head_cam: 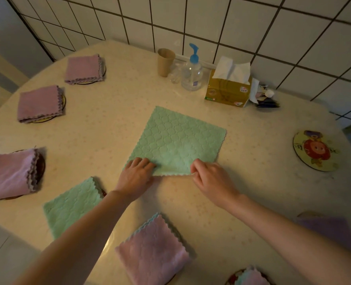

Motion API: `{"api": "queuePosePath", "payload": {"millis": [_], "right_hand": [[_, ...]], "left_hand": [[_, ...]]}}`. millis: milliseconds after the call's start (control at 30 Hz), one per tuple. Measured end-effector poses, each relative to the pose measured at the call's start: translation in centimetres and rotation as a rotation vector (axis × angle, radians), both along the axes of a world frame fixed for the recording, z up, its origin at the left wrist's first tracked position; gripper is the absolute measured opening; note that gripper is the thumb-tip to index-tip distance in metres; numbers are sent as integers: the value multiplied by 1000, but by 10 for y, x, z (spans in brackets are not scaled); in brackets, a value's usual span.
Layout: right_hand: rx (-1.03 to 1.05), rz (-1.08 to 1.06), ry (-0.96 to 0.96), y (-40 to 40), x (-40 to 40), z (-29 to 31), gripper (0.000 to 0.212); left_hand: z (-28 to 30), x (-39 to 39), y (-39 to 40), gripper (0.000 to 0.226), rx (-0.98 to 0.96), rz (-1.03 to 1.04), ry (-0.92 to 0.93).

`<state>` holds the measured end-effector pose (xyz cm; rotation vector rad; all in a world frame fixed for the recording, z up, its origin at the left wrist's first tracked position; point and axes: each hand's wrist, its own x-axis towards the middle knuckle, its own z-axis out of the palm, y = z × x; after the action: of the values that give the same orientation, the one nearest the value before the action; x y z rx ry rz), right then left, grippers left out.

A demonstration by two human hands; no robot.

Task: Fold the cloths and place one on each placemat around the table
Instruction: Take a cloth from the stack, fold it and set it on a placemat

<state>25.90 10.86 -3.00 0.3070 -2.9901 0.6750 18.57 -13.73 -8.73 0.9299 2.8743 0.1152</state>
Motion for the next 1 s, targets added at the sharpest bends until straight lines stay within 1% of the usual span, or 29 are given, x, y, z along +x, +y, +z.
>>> {"api": "queuePosePath", "payload": {"millis": [133,233,333,367,400,467,533,600,667,767,833,900,1000], "right_hand": [[-43,51,47,26,8,18,12],[-30,48,9,50,27,14,19],[-46,53,-75,73,59,-1,30],[-63,54,-106,79,71,-8,31],[-81,49,-146,83,84,-12,30],[-111,19,-224,88,108,-17,22],[-149,-7,-293,92,128,-21,15],[-201,-17,-345,95,144,-24,12],[-264,-63,-378,96,151,-25,11],[-368,-191,-346,97,146,-20,13],[-409,-283,-288,96,134,-17,12],[-469,-389,-243,96,117,-17,8],[-571,-532,-206,96,85,-19,8]], "left_hand": [[6,-12,-16,29,233,93,39],[13,-6,-23,24,280,15,65],[17,16,-23,34,299,-83,-20],[16,24,-23,32,307,-88,-65],[16,33,-24,27,315,-88,-114],[17,52,-24,30,308,-92,-215],[19,70,-24,28,290,-147,-231],[20,83,-25,23,290,-172,-269],[24,87,-26,19,286,-95,-380],[33,78,-20,6,333,122,-504],[37,68,-13,17,412,277,-556],[37,56,-8,26,532,437,-597],[36,38,4,40,721,621,-636]]}}
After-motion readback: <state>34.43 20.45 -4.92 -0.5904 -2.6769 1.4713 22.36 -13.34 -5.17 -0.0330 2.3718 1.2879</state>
